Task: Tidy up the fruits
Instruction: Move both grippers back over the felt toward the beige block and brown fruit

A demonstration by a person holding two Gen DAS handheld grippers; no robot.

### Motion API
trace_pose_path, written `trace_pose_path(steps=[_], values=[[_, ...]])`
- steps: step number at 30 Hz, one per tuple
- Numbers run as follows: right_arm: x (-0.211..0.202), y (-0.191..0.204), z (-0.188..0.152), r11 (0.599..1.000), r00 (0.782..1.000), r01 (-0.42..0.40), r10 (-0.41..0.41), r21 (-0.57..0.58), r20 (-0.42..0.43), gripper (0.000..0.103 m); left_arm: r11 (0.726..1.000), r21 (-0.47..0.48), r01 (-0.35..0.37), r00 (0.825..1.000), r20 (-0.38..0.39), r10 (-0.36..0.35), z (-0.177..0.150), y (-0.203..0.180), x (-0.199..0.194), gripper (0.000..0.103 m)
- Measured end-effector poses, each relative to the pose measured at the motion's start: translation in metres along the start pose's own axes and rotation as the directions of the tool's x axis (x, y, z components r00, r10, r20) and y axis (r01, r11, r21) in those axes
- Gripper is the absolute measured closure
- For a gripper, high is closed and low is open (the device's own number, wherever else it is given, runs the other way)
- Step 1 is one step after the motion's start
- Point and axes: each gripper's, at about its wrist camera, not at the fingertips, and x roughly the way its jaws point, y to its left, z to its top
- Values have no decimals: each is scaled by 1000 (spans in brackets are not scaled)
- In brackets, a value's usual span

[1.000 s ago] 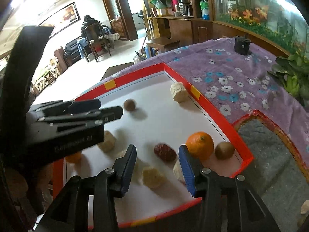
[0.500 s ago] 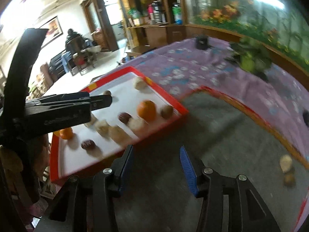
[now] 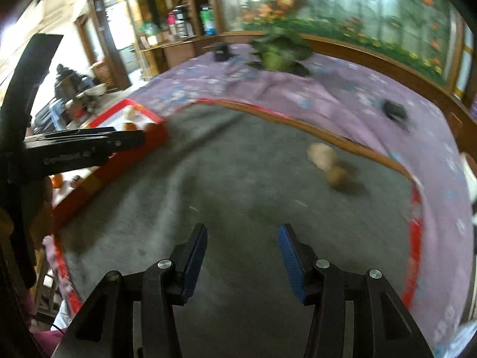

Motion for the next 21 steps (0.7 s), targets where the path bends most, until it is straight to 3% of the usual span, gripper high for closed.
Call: trace_pose_path(steps=[6,10,17,21], values=[[-8,-39,-8,996,999,51,-52,66,7,54,996,58,62,998,-32,-60,5,-40,13,42],[-7,-52,-1,995,998,41,-45,91,44,54,993,87,76,996,-44,-73,9,-59,19,42],[24,-57,28,998,997,48,-46,-40,53,54,992,98,85,995,-55,-80,13,-65,26,42],[42,-65,43,997,999,1,2,-80,42,56,993,94,78,995,-67,-71,17,-64,33,42]])
